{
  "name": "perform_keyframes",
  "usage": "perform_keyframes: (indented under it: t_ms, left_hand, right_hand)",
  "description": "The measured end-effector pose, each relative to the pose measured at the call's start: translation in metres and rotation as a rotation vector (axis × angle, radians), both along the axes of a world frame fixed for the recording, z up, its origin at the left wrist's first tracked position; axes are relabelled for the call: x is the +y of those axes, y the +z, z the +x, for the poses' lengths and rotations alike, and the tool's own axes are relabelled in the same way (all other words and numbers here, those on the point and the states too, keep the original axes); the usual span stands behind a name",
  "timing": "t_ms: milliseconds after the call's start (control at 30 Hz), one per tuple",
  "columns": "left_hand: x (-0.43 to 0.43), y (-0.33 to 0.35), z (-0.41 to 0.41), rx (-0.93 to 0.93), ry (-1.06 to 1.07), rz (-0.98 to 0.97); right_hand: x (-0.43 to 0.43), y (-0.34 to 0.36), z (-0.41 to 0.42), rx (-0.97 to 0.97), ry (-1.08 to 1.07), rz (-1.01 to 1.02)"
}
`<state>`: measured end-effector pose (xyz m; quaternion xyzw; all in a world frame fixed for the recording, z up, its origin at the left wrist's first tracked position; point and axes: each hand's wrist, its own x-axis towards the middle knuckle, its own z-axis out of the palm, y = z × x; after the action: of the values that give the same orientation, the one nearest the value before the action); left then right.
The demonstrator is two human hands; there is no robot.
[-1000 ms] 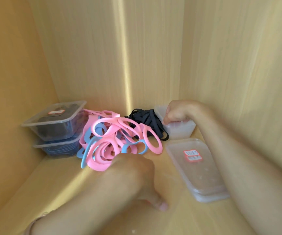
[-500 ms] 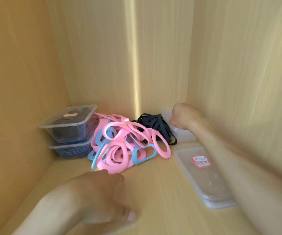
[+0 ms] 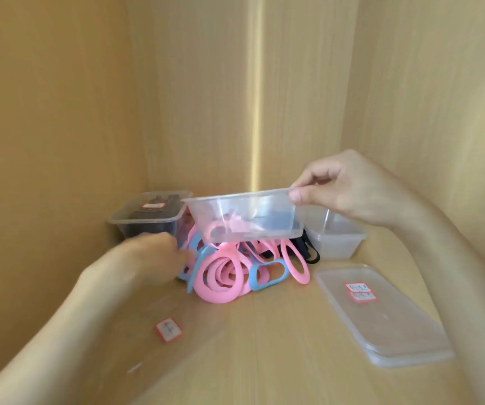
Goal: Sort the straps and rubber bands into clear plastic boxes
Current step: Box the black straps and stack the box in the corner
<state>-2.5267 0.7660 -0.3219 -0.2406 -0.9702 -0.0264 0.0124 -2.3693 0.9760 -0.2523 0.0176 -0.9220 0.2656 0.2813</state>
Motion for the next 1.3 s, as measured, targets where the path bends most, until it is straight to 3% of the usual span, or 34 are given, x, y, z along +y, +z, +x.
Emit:
perform_keyframes:
  t_ms: [133,167,233,400,500,733,900,1100,1300]
  left_hand:
    - [-0.002,0.005,-0.013,0.217,-0.057,0.686]
    - [-0.001,-0.001,-0.009,0.149,-0.114,0.813]
    - [0.002,-0.016,0.001,-0.065,-0.254,0.889]
    - [0.004,-0.029,0.007,-0.231,-0.464,0.802]
    - [0.003,-0.031,0.011,-0.319,-0.497,0.797]
    - [0.003,-0.031,0.019,-0.484,-0.554,0.615]
    - [0.009,-0.037,0.02,-0.365,-0.437,0.617]
    - [0.007,-0.037,0.007,-0.295,-0.304,0.474]
    - [0.007,-0.039,-0.001,-0.125,-0.157,0.072]
  right_hand:
    - [0.011,-0.031,0.014,-0.201,0.228,-0.189]
    - [0.015,-0.038,0.015,-0.273,0.26,-0.25]
    - [0.024,-0.046,0.017,-0.413,0.292,-0.327]
    - [0.032,-0.053,0.022,-0.734,0.321,-0.316]
    - [0.032,-0.055,0.024,-0.811,0.336,-0.321]
    - [0.034,-0.066,0.016,-0.823,0.281,-0.321]
    - [0.038,-0.052,0.002,-0.501,0.136,-0.477]
    - [0.066,-0.053,-0.073,-0.268,-0.382,-0.197]
    - [0.081,-0.077,-0.114,-0.352,-0.617,0.193]
